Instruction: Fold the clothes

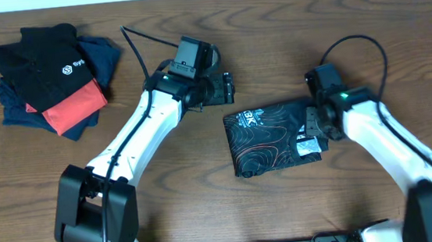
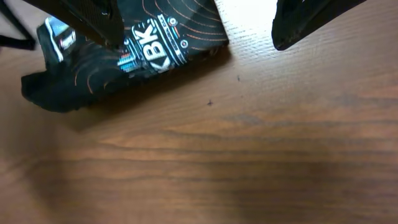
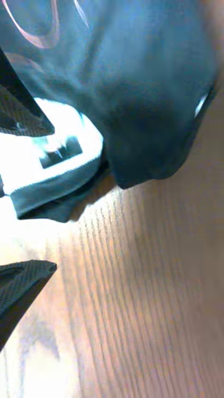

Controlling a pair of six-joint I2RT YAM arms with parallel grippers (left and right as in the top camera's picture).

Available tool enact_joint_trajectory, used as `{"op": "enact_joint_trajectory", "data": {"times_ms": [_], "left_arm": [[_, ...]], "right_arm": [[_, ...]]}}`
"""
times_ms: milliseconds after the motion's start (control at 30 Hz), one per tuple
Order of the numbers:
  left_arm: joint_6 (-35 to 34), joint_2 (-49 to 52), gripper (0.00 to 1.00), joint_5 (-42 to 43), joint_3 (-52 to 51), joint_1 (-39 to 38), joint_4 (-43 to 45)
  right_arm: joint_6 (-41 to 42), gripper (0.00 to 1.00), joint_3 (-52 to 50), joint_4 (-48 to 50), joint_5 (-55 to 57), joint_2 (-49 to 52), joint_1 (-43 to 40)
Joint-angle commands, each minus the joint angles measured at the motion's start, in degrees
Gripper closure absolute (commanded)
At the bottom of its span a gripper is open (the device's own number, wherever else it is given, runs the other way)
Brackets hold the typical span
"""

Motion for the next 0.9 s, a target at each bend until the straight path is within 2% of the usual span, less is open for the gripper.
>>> {"op": "enact_joint_trajectory", "data": {"times_ms": [0, 100, 167, 267, 400, 500, 633, 733, 867], "left_arm": [[2.84, 4.02, 0.22, 5.07, -0.22, -0.26, -0.28], [3.26, 6.60, 0.20, 6.95, -0.22, -0.26, 0.59], [7.56, 7.54, 0.19, 10.51, -0.22, -0.26, 2.19], [11.50, 8.74, 0.19, 10.75, -0.22, -0.37, 3.82], [10.34, 10.93, 0.21, 9.79, -0.33, -0.44, 0.98], [8.87, 12.74, 0.22, 9.77, -0.61, -0.81, -3.15], [3.69, 14.93, 0.22, 9.81, -1.11, -1.55, -8.76], [3.43, 15.76, 0.23, 9.79, -1.60, -2.19, -12.57], [3.43, 15.80, 0.34, 9.79, -1.81, -2.54, -18.67]], "right_arm": [[0.26, 0.36, 0.76, -0.59, -0.52, -5.55, -0.55], [0.20, 0.29, 0.76, -1.36, -0.55, -9.40, -0.55], [0.24, 0.29, 0.76, -2.36, -1.92, -10.69, -0.55], [0.24, 0.29, 0.74, -3.50, -8.72, -11.04, -0.52], [0.26, 0.32, 0.48, -6.16, -15.28, -10.34, -0.48], [0.26, 0.32, -0.11, -7.74, -15.61, -9.60, -0.48], [0.28, 0.34, -1.90, -8.09, -17.00, -8.68, -0.31], [0.31, 0.34, -4.46, -7.10, -17.77, -8.11, 0.57], [0.96, 0.36, -8.66, -4.04, -19.85, -7.61, 1.86]]}}
